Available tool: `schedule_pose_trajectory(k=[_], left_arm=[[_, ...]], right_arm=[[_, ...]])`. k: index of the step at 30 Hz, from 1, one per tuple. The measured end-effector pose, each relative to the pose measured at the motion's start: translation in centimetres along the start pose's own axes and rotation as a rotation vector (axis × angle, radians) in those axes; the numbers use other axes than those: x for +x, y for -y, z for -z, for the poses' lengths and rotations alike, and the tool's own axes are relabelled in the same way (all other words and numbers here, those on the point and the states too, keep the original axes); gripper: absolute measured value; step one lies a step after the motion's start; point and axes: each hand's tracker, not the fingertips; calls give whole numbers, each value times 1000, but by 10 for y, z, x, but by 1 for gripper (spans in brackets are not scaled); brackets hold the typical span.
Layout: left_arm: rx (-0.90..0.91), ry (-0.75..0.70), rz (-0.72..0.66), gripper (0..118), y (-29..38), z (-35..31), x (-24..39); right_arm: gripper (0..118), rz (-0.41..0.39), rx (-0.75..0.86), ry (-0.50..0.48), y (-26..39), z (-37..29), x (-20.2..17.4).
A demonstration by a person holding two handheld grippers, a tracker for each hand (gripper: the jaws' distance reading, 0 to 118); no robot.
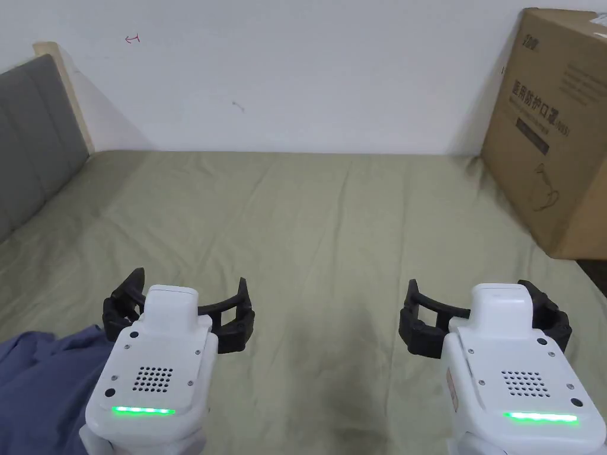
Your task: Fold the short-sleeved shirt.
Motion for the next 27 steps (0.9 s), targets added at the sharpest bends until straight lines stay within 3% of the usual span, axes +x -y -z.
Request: schedule_pose_trajectory(k=[27], left_arm=[[-28,14,-32,118,-1,-2,-5]], right_arm=[[118,-7,-3,-23,-4,-4,-2]])
